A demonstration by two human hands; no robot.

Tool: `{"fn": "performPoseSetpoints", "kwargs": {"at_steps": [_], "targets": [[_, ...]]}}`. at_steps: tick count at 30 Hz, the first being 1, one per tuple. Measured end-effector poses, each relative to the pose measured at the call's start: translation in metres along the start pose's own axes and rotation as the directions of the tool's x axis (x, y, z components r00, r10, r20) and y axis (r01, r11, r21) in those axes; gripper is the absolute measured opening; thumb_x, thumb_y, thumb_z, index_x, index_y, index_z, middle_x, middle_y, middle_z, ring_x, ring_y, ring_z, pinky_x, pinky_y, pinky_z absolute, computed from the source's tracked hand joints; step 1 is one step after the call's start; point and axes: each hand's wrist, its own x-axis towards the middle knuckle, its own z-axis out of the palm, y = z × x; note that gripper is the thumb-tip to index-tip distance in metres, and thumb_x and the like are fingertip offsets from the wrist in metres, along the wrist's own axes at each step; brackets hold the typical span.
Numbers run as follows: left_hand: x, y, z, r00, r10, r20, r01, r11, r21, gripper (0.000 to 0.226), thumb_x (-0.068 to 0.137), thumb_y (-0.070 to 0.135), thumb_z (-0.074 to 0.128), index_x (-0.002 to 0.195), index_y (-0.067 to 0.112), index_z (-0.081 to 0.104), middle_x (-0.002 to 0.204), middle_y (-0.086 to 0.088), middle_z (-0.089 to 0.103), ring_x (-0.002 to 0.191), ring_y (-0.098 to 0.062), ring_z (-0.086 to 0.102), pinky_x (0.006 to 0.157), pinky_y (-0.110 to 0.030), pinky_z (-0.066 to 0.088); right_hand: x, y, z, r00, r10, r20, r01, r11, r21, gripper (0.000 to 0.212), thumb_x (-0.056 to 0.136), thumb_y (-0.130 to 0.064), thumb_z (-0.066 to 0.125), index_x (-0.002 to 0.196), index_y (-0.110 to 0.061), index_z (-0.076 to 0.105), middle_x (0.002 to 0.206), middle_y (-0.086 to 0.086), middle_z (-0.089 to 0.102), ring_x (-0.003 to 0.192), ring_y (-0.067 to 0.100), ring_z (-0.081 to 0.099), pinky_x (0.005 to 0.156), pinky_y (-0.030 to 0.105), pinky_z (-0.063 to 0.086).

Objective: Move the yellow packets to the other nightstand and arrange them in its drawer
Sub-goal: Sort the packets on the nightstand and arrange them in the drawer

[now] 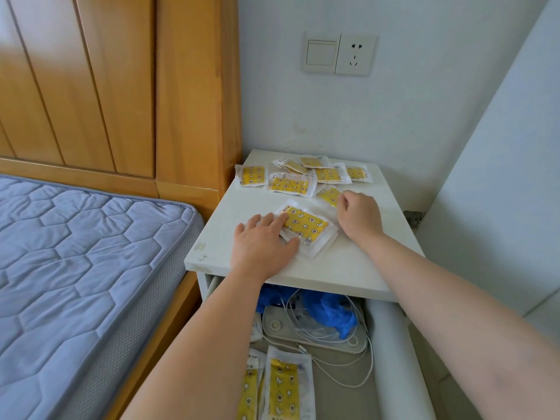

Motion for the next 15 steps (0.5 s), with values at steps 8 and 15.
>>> {"fn": "performPoseSetpoints", "kwargs": {"at_steps": [8,15], "targets": [[0.000,0.000,0.000,1.000,0.000,-0.017,0.000,1.000,-0.002,0.063,0.093,0.059,0.033,0.150,0.035,0.020,0.157,0.007,0.025,0.146,-0.019,0.015,0.118,-0.043,0.012,0.018,0.015,0.005,0.958,0.023,0.286,0.052,0.966,-0.253,0.040,0.102,-0.029,0.031,0.125,-0.014,0.059,0.154,0.007,0.027,0.139,0.027,0.023,0.112,0.040,0.019],[0.001,0.001,0.000,1.000,0.002,-0.030,-0.002,1.000,-0.008,0.063,0.093,0.060,0.034,0.150,0.035,0.021,0.156,0.007,0.026,0.146,-0.018,0.015,0.117,-0.042,0.012,0.045,0.004,0.011,0.861,0.147,0.486,0.023,0.945,-0.326,0.049,0.103,-0.039,0.016,0.142,-0.027,0.043,0.161,0.000,0.001,0.147,0.026,-0.003,0.117,0.050,-0.001]]}}
